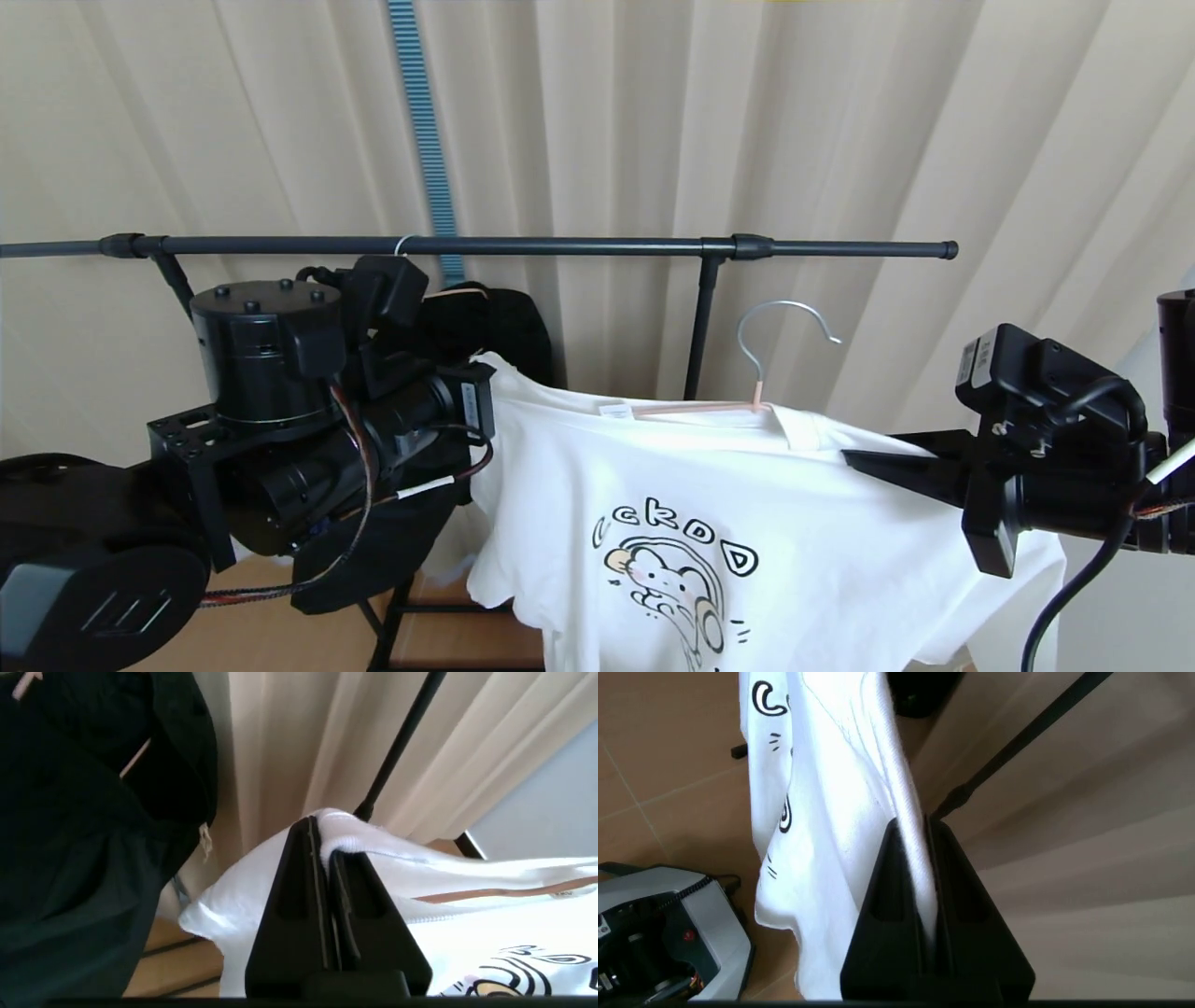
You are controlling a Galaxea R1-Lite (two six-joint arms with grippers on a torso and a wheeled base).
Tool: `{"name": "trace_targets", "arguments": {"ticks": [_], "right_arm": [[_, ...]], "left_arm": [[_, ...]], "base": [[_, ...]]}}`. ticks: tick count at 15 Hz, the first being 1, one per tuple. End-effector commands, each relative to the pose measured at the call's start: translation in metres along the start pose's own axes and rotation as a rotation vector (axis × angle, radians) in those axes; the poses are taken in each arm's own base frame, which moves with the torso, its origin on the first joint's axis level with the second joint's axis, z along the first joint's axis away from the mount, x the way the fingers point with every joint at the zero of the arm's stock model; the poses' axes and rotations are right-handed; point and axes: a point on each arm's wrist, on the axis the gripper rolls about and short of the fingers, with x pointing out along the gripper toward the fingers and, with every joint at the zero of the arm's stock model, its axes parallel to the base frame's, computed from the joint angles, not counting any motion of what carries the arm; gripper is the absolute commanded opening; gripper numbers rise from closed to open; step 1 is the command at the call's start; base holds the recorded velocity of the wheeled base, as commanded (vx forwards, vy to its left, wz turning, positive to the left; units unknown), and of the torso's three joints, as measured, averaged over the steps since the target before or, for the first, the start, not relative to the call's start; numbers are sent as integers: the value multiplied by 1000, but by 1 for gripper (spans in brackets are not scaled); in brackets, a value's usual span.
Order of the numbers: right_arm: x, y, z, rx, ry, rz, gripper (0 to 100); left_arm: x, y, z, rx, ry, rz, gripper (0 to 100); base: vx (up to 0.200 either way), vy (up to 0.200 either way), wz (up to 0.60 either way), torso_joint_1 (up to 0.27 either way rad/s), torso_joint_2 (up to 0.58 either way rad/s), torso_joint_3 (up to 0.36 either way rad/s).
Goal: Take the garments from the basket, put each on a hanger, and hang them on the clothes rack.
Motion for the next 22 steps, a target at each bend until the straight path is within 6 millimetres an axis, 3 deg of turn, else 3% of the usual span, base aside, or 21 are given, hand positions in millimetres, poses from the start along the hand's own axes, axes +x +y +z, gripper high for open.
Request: {"name": "trace_targets", "arguments": {"ticks": [1,7,15,22], "right_arm": [[3,-1,4,36,-6,6,0],[9,13,28,170,-78,-26,0],[40,31,38,240,-91,-115,0],[47,39,44,263,-79,-201,0]], "left_arm": [[-1,-8,7,24,-11,-20,0],[-16,-18,29,128,15,-34,0],[-21,-35,46,200,45,-34,0],[-21,-40,52,219,28,-27,0]], "base": [[0,0,0,0,0,0],[0,0,0,0,0,0],[0,0,0,0,0,0],[0,0,0,0,0,0]]}}
